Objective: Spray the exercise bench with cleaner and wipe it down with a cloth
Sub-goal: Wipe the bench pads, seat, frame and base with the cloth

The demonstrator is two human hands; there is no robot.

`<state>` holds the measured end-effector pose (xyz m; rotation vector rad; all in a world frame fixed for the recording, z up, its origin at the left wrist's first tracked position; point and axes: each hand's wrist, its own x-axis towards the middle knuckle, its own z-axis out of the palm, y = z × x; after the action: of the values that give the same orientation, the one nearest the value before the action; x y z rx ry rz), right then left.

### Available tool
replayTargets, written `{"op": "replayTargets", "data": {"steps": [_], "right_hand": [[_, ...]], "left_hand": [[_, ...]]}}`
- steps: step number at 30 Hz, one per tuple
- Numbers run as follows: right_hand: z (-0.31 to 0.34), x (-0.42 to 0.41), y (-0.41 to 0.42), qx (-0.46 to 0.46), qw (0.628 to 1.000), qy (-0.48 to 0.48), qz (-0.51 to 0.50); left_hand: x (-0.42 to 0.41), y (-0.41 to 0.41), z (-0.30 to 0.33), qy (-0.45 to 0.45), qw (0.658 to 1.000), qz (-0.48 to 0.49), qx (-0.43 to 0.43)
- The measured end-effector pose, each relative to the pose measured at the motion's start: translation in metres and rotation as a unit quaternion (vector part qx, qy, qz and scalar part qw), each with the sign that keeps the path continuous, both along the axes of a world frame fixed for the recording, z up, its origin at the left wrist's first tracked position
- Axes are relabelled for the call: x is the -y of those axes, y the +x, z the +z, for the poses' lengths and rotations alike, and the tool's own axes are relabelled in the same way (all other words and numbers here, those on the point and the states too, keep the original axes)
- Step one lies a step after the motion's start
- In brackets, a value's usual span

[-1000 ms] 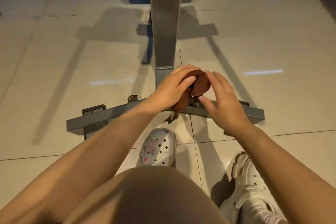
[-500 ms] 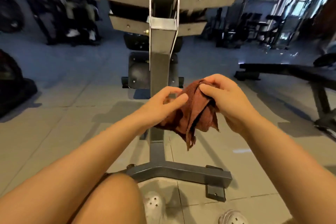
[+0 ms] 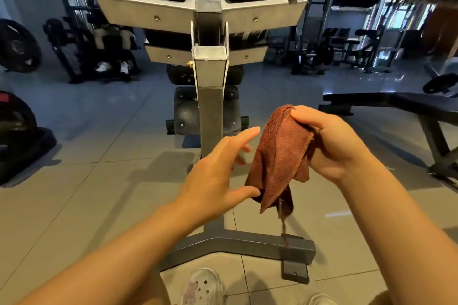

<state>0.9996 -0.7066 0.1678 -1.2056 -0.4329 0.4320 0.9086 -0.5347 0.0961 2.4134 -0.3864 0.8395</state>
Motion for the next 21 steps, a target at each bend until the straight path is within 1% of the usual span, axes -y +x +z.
{"op": "replayTargets", "data": {"steps": [2,4,5,7,10,11,13,14,16,18,19,21], "right_hand": [[0.0,0.0,-0.001,-0.012,0.999,0.01,0.031],[0.002,0.001,-0.002,-0.005,0.999,0.019,0.046],[0.002,0.002,-0.001,-0.003,0.999,0.025,0.048],[0.004,0.005,0.001,0.002,0.998,0.036,0.047],[0.006,0.011,0.003,0.037,0.998,0.025,0.05],[0.006,0.014,0.005,0.063,0.997,-0.002,0.043],[0.004,0.02,0.012,0.132,0.987,-0.088,0.006],[0.002,0.022,0.016,0.16,0.977,-0.136,-0.023],[-0.006,0.026,0.025,0.189,0.954,-0.223,-0.068],[-0.015,0.023,0.029,0.222,0.927,-0.29,-0.082],[-0.019,0.021,0.03,0.262,0.903,-0.328,-0.089],[-0.024,0.014,0.03,0.358,0.832,-0.413,-0.102]], "left_hand": [[0.006,0.007,-0.001,0.065,0.994,-0.019,0.083],[0.009,0.015,-0.005,0.117,0.983,-0.032,0.138],[0.009,0.018,-0.006,0.129,0.978,-0.031,0.158],[0.01,0.021,-0.005,0.12,0.977,-0.029,0.176],[0.004,0.019,0.002,0.084,0.983,-0.04,0.156],[0.001,0.016,0.006,0.042,0.989,-0.043,0.136],[-0.005,0.008,0.012,-0.096,0.991,-0.037,0.081],[-0.009,0.005,0.015,-0.17,0.983,-0.031,0.055],[-0.019,0.006,0.017,-0.292,0.956,-0.022,0.001],[-0.026,0.008,0.016,-0.37,0.927,-0.01,-0.052],[-0.029,0.009,0.015,-0.389,0.918,-0.001,-0.075],[-0.031,0.011,0.013,-0.415,0.902,0.02,-0.114]]}}
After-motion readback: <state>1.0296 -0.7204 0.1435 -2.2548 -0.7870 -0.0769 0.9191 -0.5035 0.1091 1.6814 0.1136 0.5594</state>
